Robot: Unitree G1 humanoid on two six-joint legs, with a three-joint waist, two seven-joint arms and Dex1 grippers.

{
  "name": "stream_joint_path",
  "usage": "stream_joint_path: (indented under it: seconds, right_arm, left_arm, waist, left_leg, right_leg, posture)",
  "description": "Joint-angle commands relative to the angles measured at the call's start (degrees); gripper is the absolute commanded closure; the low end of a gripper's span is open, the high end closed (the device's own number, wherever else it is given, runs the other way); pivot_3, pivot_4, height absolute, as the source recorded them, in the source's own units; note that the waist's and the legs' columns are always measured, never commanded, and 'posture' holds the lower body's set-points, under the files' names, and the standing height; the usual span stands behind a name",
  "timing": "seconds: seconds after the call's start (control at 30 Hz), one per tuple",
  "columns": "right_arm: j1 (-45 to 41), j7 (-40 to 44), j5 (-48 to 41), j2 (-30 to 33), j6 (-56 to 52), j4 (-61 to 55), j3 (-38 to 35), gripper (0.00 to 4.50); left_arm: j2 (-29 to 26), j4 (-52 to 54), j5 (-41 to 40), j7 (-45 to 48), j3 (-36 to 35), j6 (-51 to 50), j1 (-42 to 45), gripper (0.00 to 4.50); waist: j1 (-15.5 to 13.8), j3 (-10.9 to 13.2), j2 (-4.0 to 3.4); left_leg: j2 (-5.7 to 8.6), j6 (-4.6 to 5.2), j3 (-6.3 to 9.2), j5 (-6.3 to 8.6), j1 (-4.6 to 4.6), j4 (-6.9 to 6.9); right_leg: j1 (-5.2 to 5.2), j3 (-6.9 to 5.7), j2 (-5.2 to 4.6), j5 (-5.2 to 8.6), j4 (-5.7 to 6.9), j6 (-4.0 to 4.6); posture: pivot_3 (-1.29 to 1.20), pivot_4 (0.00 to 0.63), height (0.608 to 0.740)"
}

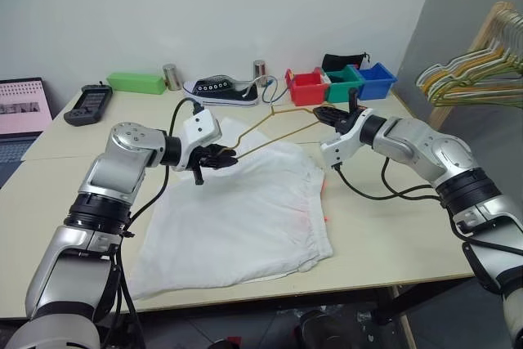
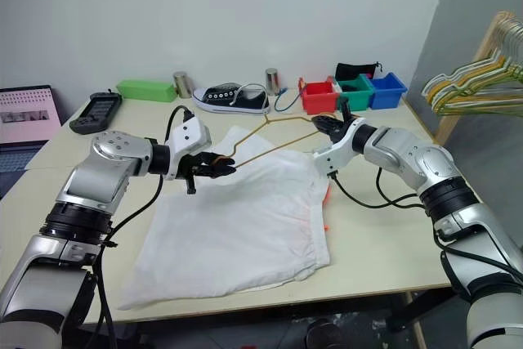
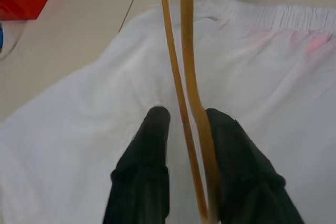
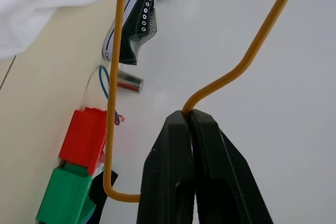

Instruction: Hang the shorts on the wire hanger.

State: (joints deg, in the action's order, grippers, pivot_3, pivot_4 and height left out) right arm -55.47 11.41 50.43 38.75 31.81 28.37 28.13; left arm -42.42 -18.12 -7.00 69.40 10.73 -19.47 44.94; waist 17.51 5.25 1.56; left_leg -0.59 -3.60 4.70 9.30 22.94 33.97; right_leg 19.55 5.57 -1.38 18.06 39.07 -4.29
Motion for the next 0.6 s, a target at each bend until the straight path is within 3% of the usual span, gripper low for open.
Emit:
stream_joint_path:
  seconds: [0.03, 0.4, 0.6]
  right_arm:
    - [-1.4, 0.7, -1.7, 0.1, -0.2, -0.5, -1.8, 4.5]
    - [-1.3, 4.6, -1.1, 0.7, -2.1, -0.6, -1.9, 4.5]
    - [-1.4, 5.2, -1.4, 0.6, -2.9, -1.1, -2.3, 4.5]
  left_arm:
    - [-0.7, 1.1, -1.2, 0.6, -2.4, 0.1, 2.0, 2.4]
    - [-1.5, 3.6, 0.6, 0.4, -1.1, -1.1, -0.3, 0.04]
    - [-1.0, 4.8, 0.7, -0.2, -0.7, -2.1, -1.5, 0.04]
  waist:
    - [0.0, 0.0, 0.0]
    - [0.0, 0.0, 0.0]
    - [0.0, 0.0, 0.0]
  left_leg:
    - [0.0, 0.0, 0.01, 0.0, 0.0, 0.0]
    - [0.0, 0.0, 0.01, 0.0, -0.01, 0.01]
    - [0.0, 0.0, 0.02, 0.0, -0.01, 0.01]
  right_leg:
    - [0.0, -0.01, 0.0, 0.0, 0.0, 0.01]
    - [-0.01, -0.01, 0.0, -0.01, 0.03, 0.02]
    - [-0.02, -0.02, 0.0, -0.02, 0.03, 0.02]
  posture:
    - [-0.19, 0.0, 0.74]
    - [-0.19, 0.0, 0.74]
    - [-0.19, 0.0, 0.74]
